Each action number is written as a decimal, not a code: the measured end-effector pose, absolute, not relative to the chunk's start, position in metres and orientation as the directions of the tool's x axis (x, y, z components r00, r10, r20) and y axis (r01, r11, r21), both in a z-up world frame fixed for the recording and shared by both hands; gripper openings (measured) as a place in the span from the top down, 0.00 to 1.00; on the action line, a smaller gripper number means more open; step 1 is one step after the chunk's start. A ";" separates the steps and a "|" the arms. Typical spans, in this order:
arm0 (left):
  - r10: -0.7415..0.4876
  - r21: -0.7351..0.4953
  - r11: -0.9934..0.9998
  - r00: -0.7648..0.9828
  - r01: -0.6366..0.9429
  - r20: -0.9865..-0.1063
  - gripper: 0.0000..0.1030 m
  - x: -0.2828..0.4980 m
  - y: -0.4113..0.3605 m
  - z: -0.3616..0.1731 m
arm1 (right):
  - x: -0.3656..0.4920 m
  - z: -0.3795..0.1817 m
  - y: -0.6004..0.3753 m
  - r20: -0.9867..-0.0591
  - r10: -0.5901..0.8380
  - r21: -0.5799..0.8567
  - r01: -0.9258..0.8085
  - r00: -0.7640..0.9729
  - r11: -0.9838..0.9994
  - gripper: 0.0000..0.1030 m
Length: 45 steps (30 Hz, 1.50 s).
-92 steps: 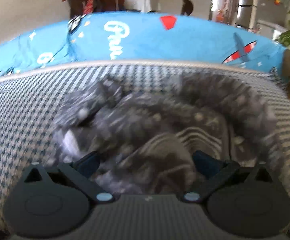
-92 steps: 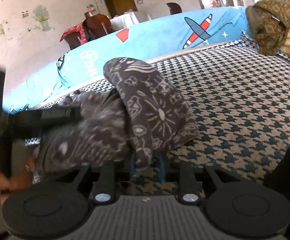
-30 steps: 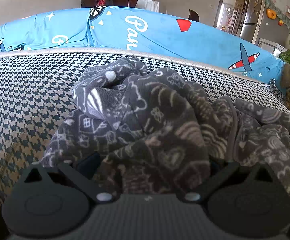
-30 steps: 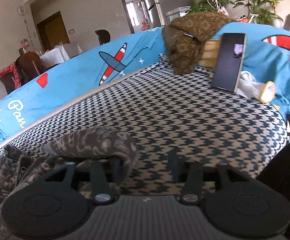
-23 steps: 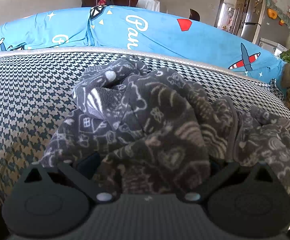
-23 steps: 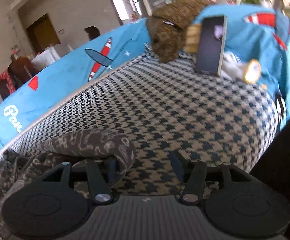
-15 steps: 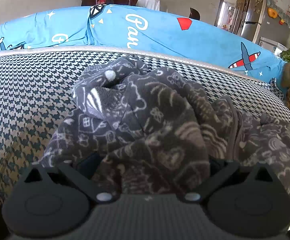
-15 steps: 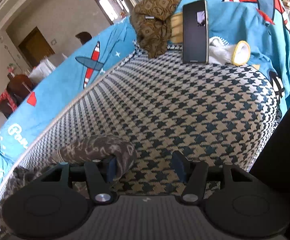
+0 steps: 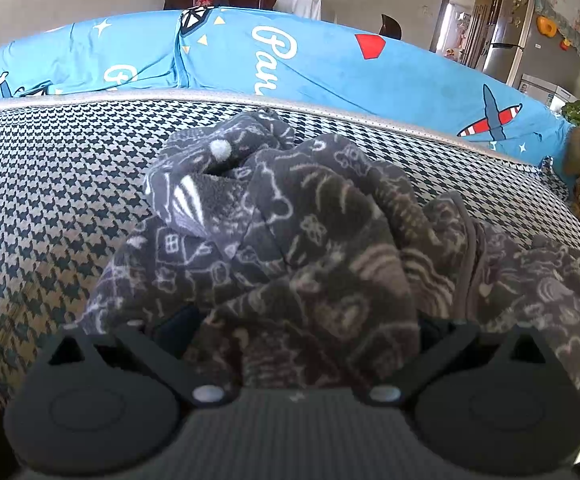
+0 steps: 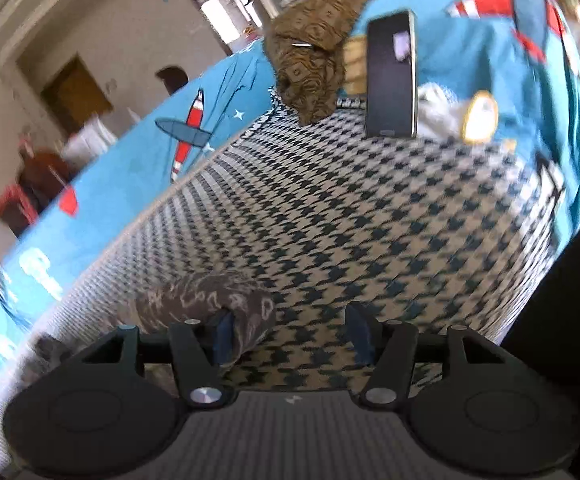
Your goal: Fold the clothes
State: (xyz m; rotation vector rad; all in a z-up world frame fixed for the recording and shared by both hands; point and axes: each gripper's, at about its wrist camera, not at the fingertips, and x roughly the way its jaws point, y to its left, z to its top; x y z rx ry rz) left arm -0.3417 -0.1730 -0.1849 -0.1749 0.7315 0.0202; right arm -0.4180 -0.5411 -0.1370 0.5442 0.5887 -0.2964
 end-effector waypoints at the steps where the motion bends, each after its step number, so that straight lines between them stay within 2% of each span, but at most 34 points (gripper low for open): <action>1: -0.042 -0.151 0.985 0.744 -0.080 -0.666 0.00 -0.342 -0.173 -0.185 | -0.418 -0.134 -0.538 -0.593 -0.120 0.376 0.406 0.796 0.833 0.44; 8: -0.043 -0.155 0.984 0.743 -0.083 -0.668 0.00 -0.342 -0.172 -0.185 | -0.434 -0.107 -0.518 -0.494 -0.135 0.298 0.313 0.859 0.902 0.38; 9: -0.043 -0.156 0.984 0.743 -0.082 -0.668 0.00 -0.342 -0.172 -0.185 | -0.433 -0.106 -0.518 -0.494 -0.138 0.305 0.320 0.858 0.897 0.33; 11: -0.044 -0.157 0.984 0.743 -0.083 -0.668 0.00 -0.342 -0.171 -0.185 | -0.432 -0.107 -0.526 -0.516 -0.119 0.365 0.343 0.848 0.865 0.30; 14: -0.046 -0.158 0.984 0.743 -0.082 -0.668 0.00 -0.342 -0.170 -0.184 | -0.430 -0.118 -0.546 -0.589 -0.067 0.476 0.413 0.805 0.776 0.30; 17: -0.047 -0.159 0.984 0.742 -0.081 -0.668 0.00 -0.341 -0.170 -0.184 | -0.428 -0.115 -0.541 -0.617 -0.082 0.411 0.409 0.782 0.815 0.30; 20: -0.049 -0.162 0.983 0.742 -0.082 -0.669 0.00 -0.341 -0.169 -0.184 | -0.437 -0.100 -0.527 -0.570 -0.129 0.293 0.348 0.811 0.891 0.30; 24: -0.051 -0.169 0.982 0.740 -0.085 -0.670 0.00 -0.341 -0.169 -0.184 | -0.442 -0.090 -0.532 -0.545 -0.088 0.359 0.327 0.834 0.874 0.30; 28: -0.054 -0.173 0.981 0.738 -0.086 -0.672 0.00 -0.340 -0.168 -0.185 | -0.435 -0.108 -0.558 -0.591 0.056 0.570 0.368 0.805 0.735 0.29; 30: -0.055 -0.174 0.981 0.738 -0.086 -0.673 0.00 -0.340 -0.168 -0.185 | -0.432 -0.117 -0.562 -0.633 0.075 0.565 0.393 0.771 0.725 0.30; 31: -0.055 -0.175 0.981 0.738 -0.086 -0.673 0.00 -0.340 -0.168 -0.185 | -0.430 -0.120 -0.560 -0.655 0.068 0.538 0.401 0.752 0.741 0.31; 34: -0.055 -0.175 0.981 0.737 -0.087 -0.673 0.00 -0.340 -0.168 -0.185 | -0.426 -0.116 -0.528 -0.696 -0.074 0.280 0.365 0.714 0.888 0.32; 38: -0.055 -0.175 0.981 0.737 -0.086 -0.673 0.00 -0.341 -0.168 -0.184 | -0.430 -0.110 -0.503 -0.650 -0.107 0.148 0.263 0.752 0.953 0.32; 42: -0.055 -0.175 0.981 0.739 -0.086 -0.672 0.00 -0.341 -0.169 -0.185 | -0.434 -0.099 -0.492 -0.572 -0.054 0.142 0.164 0.819 0.976 0.29; 45: -0.055 -0.174 0.981 0.740 -0.084 -0.670 0.00 -0.341 -0.169 -0.184 | -0.425 -0.102 -0.479 -0.566 -0.032 0.113 0.117 0.824 0.987 0.29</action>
